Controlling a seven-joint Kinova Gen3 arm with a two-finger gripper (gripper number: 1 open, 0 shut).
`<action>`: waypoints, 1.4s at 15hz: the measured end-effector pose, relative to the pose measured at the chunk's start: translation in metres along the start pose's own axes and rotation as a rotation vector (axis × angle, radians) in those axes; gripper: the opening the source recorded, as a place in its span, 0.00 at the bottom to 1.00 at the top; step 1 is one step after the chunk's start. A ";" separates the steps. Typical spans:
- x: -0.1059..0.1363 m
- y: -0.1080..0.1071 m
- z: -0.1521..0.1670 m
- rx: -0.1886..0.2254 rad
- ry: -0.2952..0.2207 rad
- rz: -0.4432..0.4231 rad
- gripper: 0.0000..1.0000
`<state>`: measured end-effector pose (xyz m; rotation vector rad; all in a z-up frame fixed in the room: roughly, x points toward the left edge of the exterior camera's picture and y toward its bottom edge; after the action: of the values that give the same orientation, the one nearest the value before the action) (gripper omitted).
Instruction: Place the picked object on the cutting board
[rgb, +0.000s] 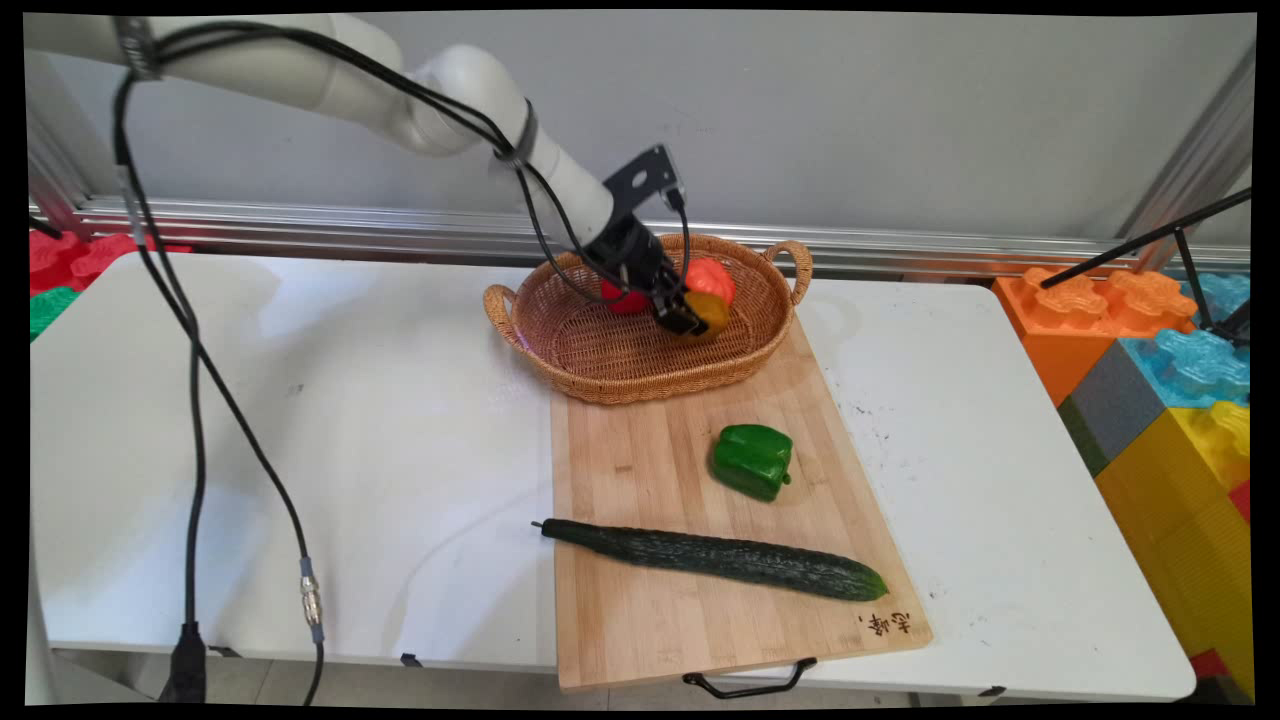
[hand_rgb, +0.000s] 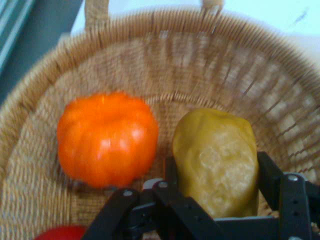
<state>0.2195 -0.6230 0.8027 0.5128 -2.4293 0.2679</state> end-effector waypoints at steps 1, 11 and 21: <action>0.007 0.002 -0.011 -0.014 0.025 0.015 0.00; 0.047 0.067 -0.088 -0.119 0.059 0.146 0.00; -0.006 0.119 -0.109 -0.187 -0.129 0.111 0.00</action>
<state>0.2325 -0.4802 0.8761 0.3220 -2.5795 0.0539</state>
